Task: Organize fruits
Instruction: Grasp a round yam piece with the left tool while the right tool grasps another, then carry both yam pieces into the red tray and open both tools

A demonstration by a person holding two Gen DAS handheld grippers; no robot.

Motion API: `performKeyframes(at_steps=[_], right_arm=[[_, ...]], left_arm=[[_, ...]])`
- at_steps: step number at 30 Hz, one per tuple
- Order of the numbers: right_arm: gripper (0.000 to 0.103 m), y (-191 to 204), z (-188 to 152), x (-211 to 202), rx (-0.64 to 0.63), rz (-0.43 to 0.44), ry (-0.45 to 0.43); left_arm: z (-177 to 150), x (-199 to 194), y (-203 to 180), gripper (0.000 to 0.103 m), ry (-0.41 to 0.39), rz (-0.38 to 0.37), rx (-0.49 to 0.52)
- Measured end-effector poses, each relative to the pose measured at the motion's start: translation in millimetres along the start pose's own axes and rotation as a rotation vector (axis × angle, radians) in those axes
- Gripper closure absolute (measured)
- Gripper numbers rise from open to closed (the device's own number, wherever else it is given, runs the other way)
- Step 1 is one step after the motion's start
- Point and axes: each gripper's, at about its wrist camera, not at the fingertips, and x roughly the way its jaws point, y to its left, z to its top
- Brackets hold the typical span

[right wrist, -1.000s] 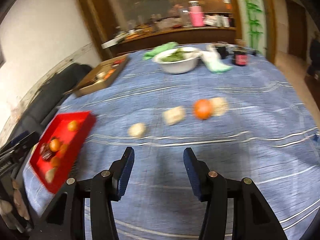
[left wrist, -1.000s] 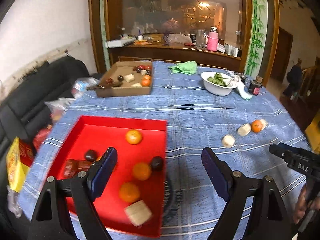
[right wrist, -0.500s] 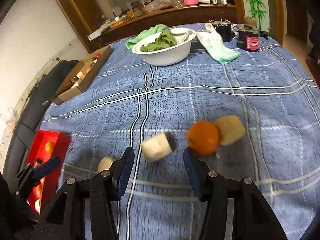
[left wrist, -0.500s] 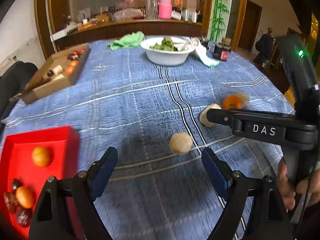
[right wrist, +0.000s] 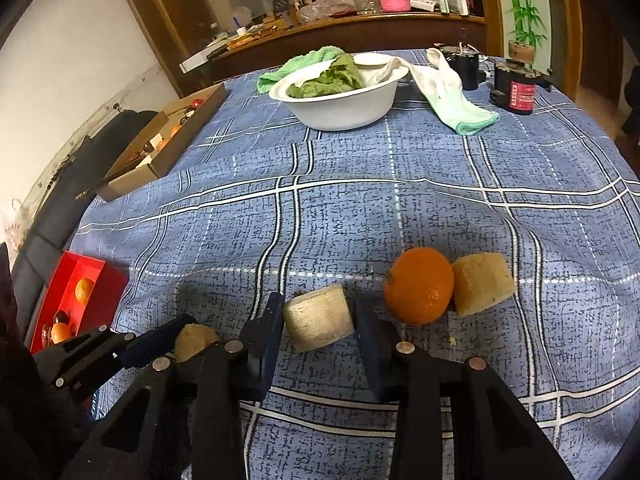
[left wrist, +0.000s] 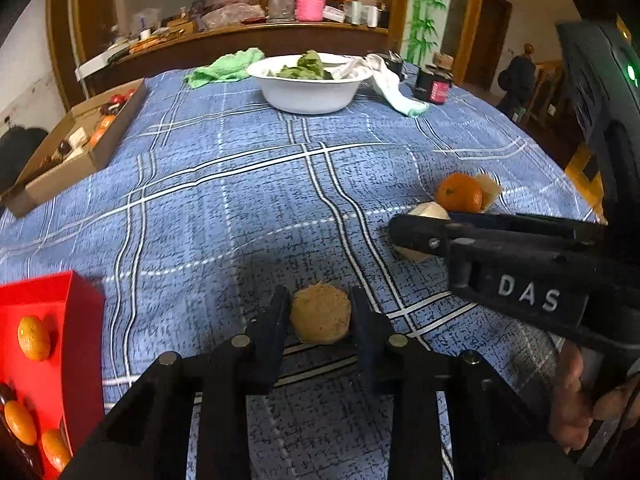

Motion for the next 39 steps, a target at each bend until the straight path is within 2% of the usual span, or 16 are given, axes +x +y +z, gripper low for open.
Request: performKeyframes(at_steps=[7, 12, 17, 21, 26, 31, 35, 39], right_arm=[[0.065, -1.4, -2.7, -18.4, 0.021, 0.015, -0.054], [0.065, 26.1, -8.6, -42.3, -0.027, 0.049, -0.092], [0.065, 83.7, -25.0, -58.9, -0.126, 0.126, -0.086], [0.065, 133.7, -38.1, -57.9, -0.207, 0.177, -0.055], [0.064, 187.8, -50.6, -38.9, -0.281, 0.219, 0.007], [0.064, 231.6, -55.5, -15.6, -0.333, 0.232, 0.053], [0.063, 256.4, -53.1, 7.3, -0.348, 0.237, 0.095], [0.057, 274.4, -50.5, 22.1, -0.355, 0.248, 0.118]], left_arm=[[-12.2, -55.3, 31.4, 0.074, -0.082, 0.006, -0.113], [-33.9, -113.4, 80.7, 0.074, -0.150, 0.067, -0.222], [-66.8, -151.0, 148.7, 0.074, -0.188, 0.161, -0.367], [-94.4, -159.5, 185.5, 0.074, -0.181, 0.197, -0.454], [-119.8, -165.3, 208.1, 0.074, -0.176, 0.226, -0.502], [-130.2, -172.7, 216.3, 0.073, -0.190, 0.218, -0.514], [-132.4, -182.0, 215.6, 0.047, -0.216, 0.218, -0.496], [-133.6, -191.7, 216.5, 0.037, -0.238, 0.236, -0.482]])
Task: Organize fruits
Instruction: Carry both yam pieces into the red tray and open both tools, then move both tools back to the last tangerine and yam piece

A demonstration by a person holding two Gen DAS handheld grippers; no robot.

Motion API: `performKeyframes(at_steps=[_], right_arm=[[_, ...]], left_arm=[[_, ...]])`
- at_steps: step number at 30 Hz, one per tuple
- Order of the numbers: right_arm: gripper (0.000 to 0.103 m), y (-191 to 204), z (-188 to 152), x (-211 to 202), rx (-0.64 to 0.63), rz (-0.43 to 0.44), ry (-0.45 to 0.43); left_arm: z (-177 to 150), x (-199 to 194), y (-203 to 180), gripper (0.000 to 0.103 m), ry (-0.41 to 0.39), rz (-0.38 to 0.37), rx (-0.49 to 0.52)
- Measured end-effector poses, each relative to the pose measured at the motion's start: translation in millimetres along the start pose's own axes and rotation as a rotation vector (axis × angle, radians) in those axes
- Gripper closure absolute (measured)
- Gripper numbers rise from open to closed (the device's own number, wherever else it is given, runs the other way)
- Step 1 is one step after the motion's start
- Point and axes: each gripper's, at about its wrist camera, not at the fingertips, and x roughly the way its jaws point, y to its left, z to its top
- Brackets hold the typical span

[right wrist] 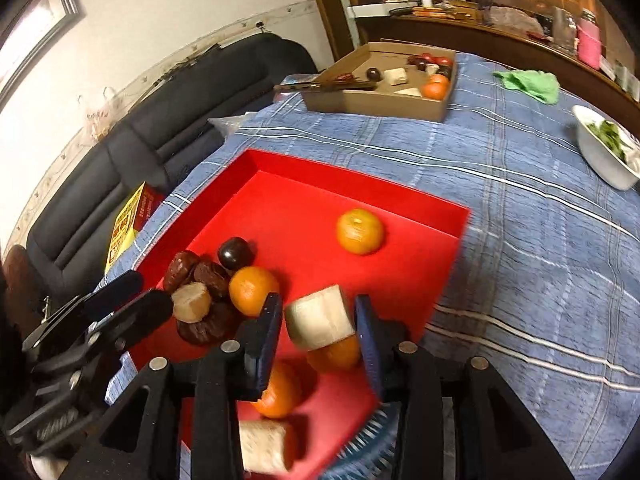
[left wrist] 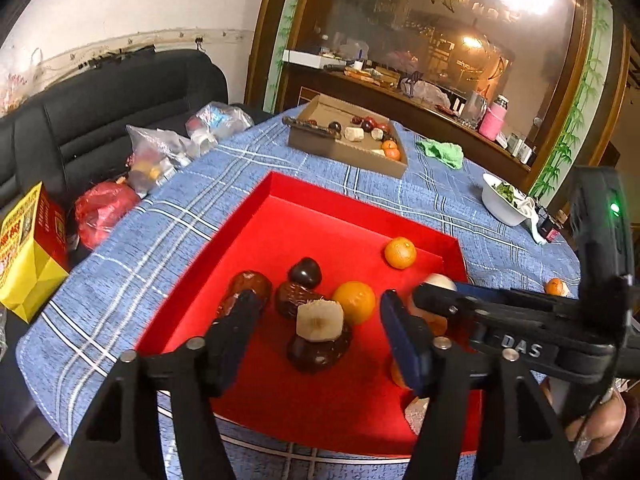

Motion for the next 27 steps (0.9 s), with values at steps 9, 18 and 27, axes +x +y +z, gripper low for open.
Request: performKeyframes(at_steps=[9, 18, 27], right_arm=[[0.045, 1.5, 3.3, -27.3, -0.022, -0.058, -0.072], [0.040, -11.1, -24.7, -65.4, -0.048, -0.139, -0.137], [0.037, -38.4, -54.9, -103.0, -0.045, -0.212, -0.193]], left_arm=[[3.4, -6.8, -11.2, 0.035, -0.022, 0.032, 0.031], [-0.8, -22.2, -58.1, 0.018, -0.078, 0.153, 0.154], [-8.8, -33.5, -106.8, 0.018, -0.093, 0.148, 0.251]])
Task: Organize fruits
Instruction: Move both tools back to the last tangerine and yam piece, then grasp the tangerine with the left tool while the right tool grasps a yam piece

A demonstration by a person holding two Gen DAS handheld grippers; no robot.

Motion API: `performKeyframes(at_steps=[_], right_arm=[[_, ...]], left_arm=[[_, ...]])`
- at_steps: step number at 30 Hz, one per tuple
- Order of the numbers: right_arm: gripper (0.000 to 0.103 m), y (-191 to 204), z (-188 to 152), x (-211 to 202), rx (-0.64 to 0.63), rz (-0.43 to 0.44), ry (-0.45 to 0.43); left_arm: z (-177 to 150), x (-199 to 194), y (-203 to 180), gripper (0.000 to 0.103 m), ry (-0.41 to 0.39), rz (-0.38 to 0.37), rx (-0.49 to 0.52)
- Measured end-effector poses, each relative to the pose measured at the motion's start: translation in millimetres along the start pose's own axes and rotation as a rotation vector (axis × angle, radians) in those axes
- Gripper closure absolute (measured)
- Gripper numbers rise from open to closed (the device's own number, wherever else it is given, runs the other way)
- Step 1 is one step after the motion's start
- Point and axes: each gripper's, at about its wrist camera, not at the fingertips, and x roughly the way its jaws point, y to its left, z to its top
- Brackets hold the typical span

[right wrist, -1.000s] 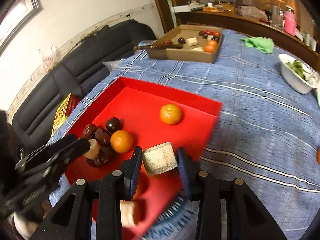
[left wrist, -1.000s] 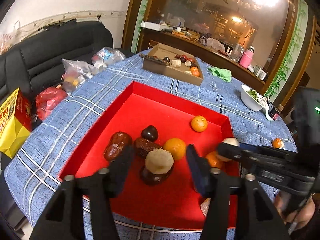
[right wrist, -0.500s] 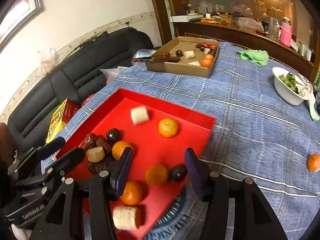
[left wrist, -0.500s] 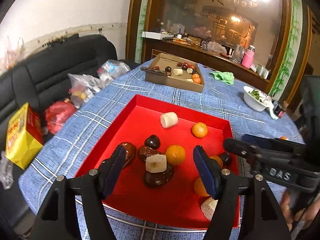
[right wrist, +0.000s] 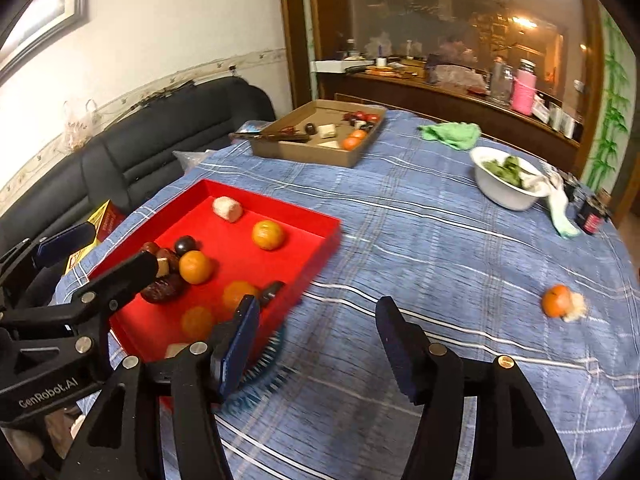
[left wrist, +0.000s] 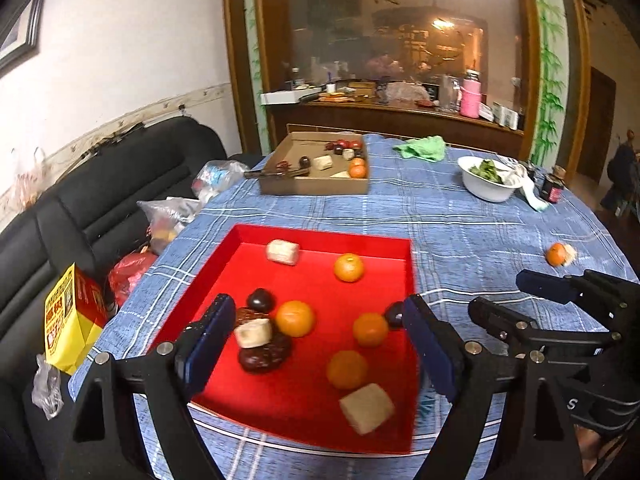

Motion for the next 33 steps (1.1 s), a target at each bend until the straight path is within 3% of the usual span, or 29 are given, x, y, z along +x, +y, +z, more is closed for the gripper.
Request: performKeyframes(at_steps=[6, 13, 19, 24, 27, 33], right_arm=[[0.034, -52.6, -22.6, -18.2, 0.067, -0.064, 0.002], [0.035, -166.3, -52.1, -36.4, 0.259, -0.214, 0.029], [0.035, -243.2, -53.3, -36.2, 0.439, -0.225, 0.019], [0.040, -263.7, -32.6, -7.2, 0.440, -0.250, 0.028], [0.059, -272.9, -24.9, 18.7, 0.422, -0.277, 0.070], [0.059, -282.5, -23.3, 47.5, 0.434, -0.213, 0.103]], left_arm=[[4.7, -4.8, -18.4, 0.018, 0.019, -0.089, 0.008], [10.9, 12.8, -54.5, 0.018, 0.092, -0.261, 0.008], [16.3, 31.1, -101.6, 0.018, 0.146, -0.374, 0.039], [25.3, 41.9, -136.7, 0.019, 0.146, -0.418, 0.086], [30.8, 50.4, -150.2, 0.019, 0.144, -0.426, 0.111], [40.1, 81.9, -174.9, 0.019, 0.176, -0.472, 0.130]])
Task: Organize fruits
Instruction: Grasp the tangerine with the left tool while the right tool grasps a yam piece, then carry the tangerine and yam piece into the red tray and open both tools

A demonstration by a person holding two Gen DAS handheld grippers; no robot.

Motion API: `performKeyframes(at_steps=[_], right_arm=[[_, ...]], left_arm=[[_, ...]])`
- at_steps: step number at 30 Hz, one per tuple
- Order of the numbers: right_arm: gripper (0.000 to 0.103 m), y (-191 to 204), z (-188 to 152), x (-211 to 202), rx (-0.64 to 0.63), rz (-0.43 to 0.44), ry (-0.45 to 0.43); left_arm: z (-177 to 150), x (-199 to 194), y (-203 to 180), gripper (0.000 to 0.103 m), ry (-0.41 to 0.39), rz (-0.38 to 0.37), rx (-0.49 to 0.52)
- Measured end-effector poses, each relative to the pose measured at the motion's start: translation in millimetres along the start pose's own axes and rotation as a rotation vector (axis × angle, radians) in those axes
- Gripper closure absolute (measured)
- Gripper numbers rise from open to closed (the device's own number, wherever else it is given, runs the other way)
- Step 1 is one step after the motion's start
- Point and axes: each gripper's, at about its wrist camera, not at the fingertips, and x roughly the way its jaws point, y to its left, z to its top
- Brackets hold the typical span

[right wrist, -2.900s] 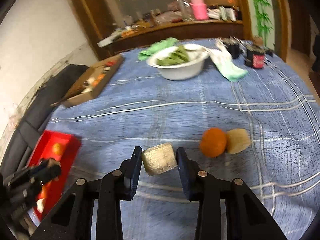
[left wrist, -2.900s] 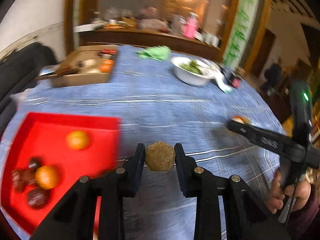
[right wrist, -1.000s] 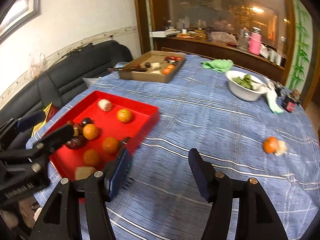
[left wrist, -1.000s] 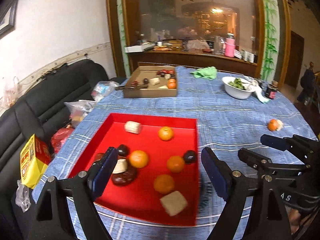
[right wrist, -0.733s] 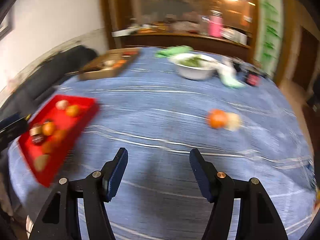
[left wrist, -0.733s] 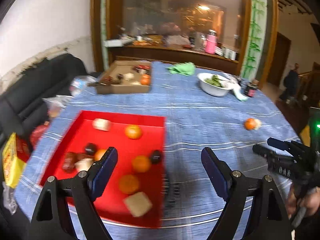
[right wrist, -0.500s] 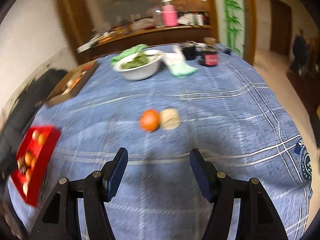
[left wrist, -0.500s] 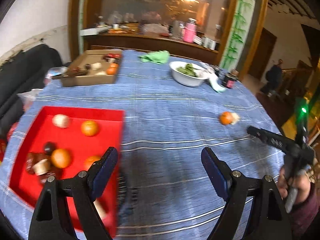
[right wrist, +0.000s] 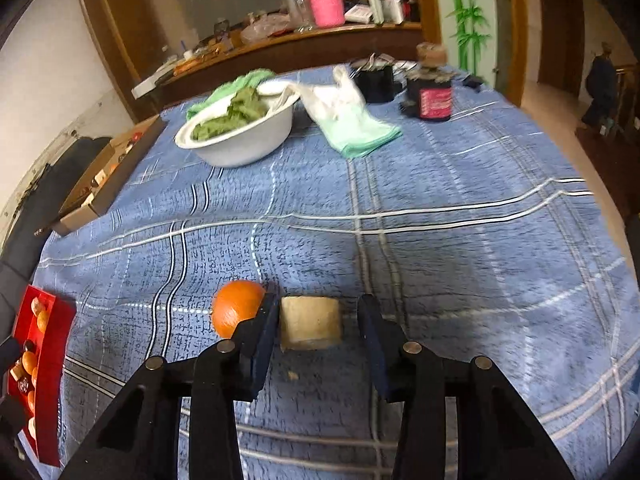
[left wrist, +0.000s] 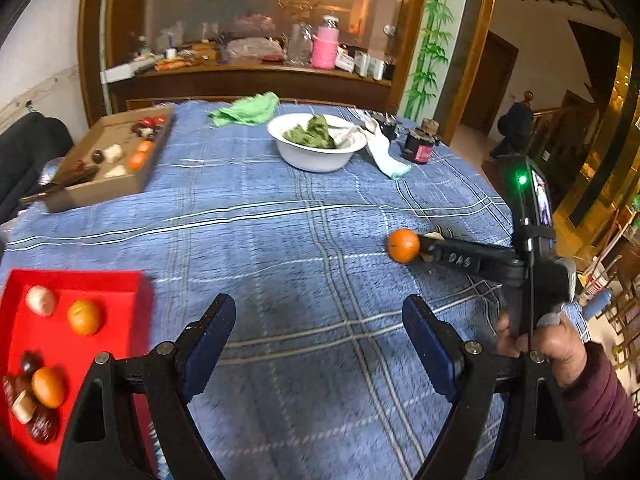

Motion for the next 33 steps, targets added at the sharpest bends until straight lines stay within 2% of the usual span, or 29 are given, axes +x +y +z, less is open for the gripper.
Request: performKeyframes(at_steps=[1, 2, 4, 7, 15, 16, 18, 20, 23, 27, 33], right_arm=[[0.060, 0.2, -0.4, 0.9, -0.005, 0.003, -0.015], [0.070, 0.3, -0.2, 1.7, -0.005, 0.024, -0.007], [0.070, -0.5, 0.1, -0.7, 0.007, 0.071, 0.000], [0.070, -3.0, -0.1, -9.2, 0.009, 0.079, -0.012], [0.070, -22.3, -1.4, -15.9, 0.074, 0.077, -0.005], [0.070, -23.7, -0.5, -16.1, 0.076, 0.073, -0.007], [0.070, -23.2, 0.8, -18.1, 0.073, 0.080, -0.014], [0.070, -19.8, 1.3, -20.7, 0.056, 0.066, -0.024], [0.070, -18.3, 1.8, -22.0, 0.049, 0.057, -0.031], [0.070, -20.1, 1.0, -22.6, 0.056, 0.051, -0.034], [0.070, -12.5, -0.6, -34.0, 0.040, 0.091, -0.075]], left_arm=[[3.0, 9.1, -1.6, 0.019, 0.011, -0.013, -0.001], [6.1, 19.2, -2.9, 0.019, 0.026, -0.024, -0.004], [11.9, 38.4, -7.2, 0.019, 0.055, -0.039, -0.008], [21.0, 64.2, -15.6, 0.019, 0.078, -0.055, 0.003], [40.5, 141.0, -44.0, 0.022, 0.127, 0.023, 0.111], [40.6, 146.3, -45.8, 0.024, 0.134, 0.022, 0.118], [41.2, 152.5, -49.8, 0.047, 0.132, 0.030, 0.138], [42.3, 150.9, -53.9, 0.069, 0.131, -0.028, 0.144], [41.1, 141.4, -57.5, 0.069, 0.100, -0.025, 0.155], [39.1, 116.2, -47.6, 0.069, 0.069, -0.042, 0.096], [27.8, 45.1, -8.1, 0.069, -0.016, -0.021, -0.002]])
